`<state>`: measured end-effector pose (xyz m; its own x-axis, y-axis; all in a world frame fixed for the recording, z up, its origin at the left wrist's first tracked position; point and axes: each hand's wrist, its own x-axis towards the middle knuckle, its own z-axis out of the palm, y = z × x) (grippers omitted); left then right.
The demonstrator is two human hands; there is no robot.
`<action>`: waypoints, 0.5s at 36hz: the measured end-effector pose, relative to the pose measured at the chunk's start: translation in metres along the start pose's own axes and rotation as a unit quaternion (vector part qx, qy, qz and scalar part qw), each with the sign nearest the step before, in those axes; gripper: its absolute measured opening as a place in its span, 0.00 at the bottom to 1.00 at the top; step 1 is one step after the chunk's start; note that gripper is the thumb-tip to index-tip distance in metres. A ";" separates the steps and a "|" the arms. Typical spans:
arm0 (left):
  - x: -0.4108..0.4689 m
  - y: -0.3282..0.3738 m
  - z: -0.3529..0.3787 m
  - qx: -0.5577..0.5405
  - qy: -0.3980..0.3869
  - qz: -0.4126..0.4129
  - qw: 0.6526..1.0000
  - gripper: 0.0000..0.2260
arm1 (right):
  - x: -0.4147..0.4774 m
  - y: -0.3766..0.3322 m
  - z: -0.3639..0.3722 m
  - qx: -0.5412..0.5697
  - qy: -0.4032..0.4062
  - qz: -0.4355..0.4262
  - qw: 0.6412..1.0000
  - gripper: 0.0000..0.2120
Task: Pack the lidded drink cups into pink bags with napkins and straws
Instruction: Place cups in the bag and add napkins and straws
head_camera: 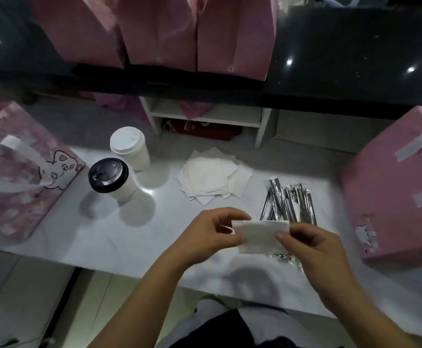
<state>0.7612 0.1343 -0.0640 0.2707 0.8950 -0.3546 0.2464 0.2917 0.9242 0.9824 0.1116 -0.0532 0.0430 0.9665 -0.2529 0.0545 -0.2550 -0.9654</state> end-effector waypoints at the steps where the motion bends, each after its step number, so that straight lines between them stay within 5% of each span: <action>1: 0.006 -0.006 -0.007 0.040 0.019 0.007 0.999 0.16 | -0.002 0.000 0.001 -0.011 0.020 -0.004 1.000 0.05; 7: 0.065 -0.044 -0.054 0.242 0.169 0.015 0.955 0.19 | -0.017 0.004 0.009 -0.050 0.090 -0.006 0.995 0.04; 18: 0.133 -0.062 -0.070 0.392 0.152 0.085 0.903 0.22 | -0.056 0.027 0.018 -0.199 0.151 0.014 0.968 0.13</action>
<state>0.7172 0.2589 -0.1591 0.1284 0.9904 -0.0515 0.8405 -0.0811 0.5357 0.9637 0.0509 -0.0667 0.3370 0.9221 -0.1901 0.4269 -0.3296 -0.8421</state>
